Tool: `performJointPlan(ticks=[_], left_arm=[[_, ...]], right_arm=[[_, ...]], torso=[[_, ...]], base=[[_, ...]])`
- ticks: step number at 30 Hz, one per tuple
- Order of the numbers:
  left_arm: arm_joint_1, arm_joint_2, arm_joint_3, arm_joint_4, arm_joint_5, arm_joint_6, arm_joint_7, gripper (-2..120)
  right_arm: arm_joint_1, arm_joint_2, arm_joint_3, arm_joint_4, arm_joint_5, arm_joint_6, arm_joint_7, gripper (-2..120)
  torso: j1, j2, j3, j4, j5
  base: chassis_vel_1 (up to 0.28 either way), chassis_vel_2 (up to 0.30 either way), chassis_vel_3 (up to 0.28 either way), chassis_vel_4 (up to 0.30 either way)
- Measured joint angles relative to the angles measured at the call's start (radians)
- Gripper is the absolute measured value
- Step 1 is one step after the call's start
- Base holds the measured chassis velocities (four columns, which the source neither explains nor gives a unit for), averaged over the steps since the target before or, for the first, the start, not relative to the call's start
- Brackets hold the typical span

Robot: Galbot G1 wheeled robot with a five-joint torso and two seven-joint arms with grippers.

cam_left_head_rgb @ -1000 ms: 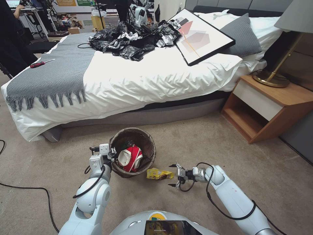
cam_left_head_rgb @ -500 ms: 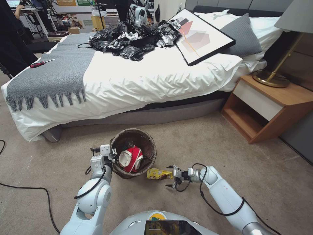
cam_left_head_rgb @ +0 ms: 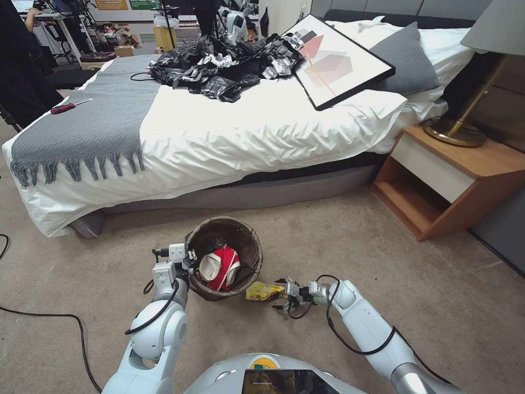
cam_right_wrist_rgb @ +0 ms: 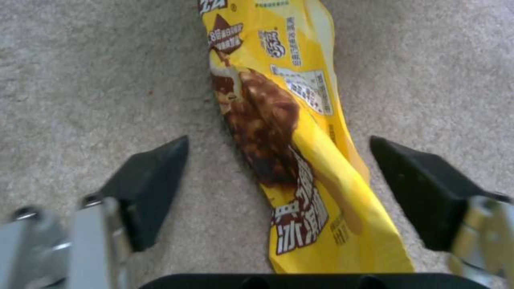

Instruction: Pick up the trash bin, then pick up the garbage from the floor and place it into the trash bin.

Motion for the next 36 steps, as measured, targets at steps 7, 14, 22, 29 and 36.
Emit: performJointPlan(ticks=[7, 14, 22, 29, 36], left_arm=[[0.001, -0.003, 0.005, 0.001, 0.003, -0.001, 0.001, 4], [0.002, 0.000, 0.005, -0.001, 0.003, -0.001, 0.001, 4], [0.000, 0.002, 0.007, -0.001, 0.004, 0.000, 0.001, 4], [-0.002, 0.003, 0.007, 0.001, 0.004, 0.000, 0.001, 4], [-0.003, 0.003, 0.005, 0.001, 0.003, 0.000, 0.002, 4]], right_arm=[[0.002, -0.001, 0.001, -0.010, 0.006, 0.003, 0.010, 53], [-0.001, -0.009, 0.003, -0.012, 0.018, 0.005, 0.017, 28], [-0.002, -0.018, 0.007, -0.009, 0.031, 0.007, 0.024, 0], [-0.002, -0.021, 0.008, -0.005, 0.037, 0.010, 0.032, 0], [-0.011, -0.013, 0.011, 0.010, 0.077, 0.025, 0.097, 0]], torso=[[0.000, 0.000, 0.000, 0.0000, 0.0000], [0.000, 0.000, 0.000, 0.0000, 0.0000], [0.000, 0.000, 0.000, 0.0000, 0.0000], [0.000, 0.000, 0.000, 0.0000, 0.0000], [0.000, 0.000, 0.000, 0.0001, 0.0000]], base=[[0.000, 0.000, 0.000, 0.000], [0.000, 0.000, 0.000, 0.000], [0.000, 0.000, 0.000, 0.000], [0.000, 0.000, 0.000, 0.000], [0.000, 0.000, 0.000, 0.000]])
